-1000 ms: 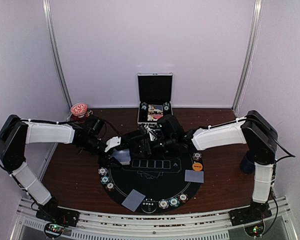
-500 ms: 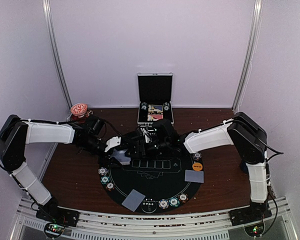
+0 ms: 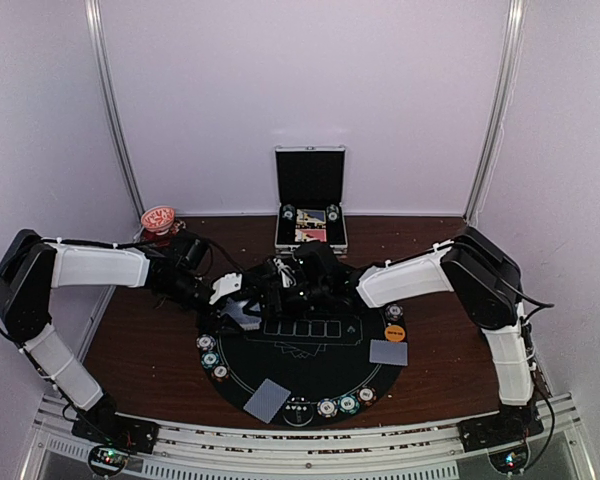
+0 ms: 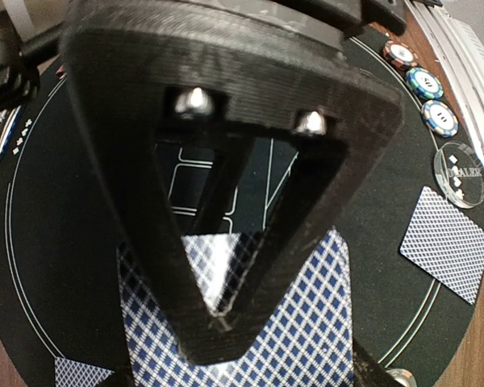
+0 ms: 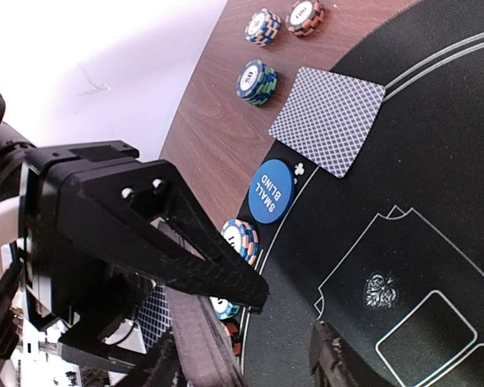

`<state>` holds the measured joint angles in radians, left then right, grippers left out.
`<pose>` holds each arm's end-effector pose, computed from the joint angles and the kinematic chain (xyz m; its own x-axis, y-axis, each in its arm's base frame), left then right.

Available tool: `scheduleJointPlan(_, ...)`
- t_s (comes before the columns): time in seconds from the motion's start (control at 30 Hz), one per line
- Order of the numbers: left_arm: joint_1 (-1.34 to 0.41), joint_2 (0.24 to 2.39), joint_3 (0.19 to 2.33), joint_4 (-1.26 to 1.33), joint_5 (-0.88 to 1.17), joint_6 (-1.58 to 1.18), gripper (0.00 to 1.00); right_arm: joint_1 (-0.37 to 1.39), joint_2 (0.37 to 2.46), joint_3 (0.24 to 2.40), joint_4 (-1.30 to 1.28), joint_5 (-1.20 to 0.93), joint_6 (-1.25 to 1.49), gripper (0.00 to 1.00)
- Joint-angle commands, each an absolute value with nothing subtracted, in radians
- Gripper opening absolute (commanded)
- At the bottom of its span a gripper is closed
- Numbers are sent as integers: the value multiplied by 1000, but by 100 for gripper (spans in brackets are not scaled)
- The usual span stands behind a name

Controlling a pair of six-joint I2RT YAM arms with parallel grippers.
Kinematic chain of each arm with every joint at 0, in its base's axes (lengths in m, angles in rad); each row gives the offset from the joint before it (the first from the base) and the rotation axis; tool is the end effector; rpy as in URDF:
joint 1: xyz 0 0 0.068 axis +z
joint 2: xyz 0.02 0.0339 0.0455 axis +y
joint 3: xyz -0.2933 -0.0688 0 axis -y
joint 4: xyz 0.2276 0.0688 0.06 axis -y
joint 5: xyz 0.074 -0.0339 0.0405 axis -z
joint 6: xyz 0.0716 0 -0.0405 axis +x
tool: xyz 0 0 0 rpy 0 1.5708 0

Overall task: Distribute texas hold em gaming equipment
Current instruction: Pick up the poker case from the face-down deck piles.

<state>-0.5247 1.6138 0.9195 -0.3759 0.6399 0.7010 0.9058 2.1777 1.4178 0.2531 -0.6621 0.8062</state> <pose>0.2460 -0.1918 0.1917 -0.1611 0.6910 -0.7046 0.9864 0.1374 -0.0908 0.2786 0.4267 0.1778 -0.8946 -0.2184 -0.3899 -0.4431 0.3197 0.8375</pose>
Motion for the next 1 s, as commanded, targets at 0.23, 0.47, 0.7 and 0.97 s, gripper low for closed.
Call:
scheduleJointPlan(0.23,-525,1601,914,-378,669,716,61,883,2122,1349,202,-589,760,34)
scheduleJointPlan(0.47,-525,1607,916,-377,667,715,61,871,2087,1310,194,-595,745,26)
scheduleJointPlan(0.7,-525,1609,916,-378,664,715,61,873,2050,1268,278,-681,777,4)
scheduleJointPlan(0.97,-524,1608,915,-376,648,715,61,853,1969,1197,333,-735,795,0)
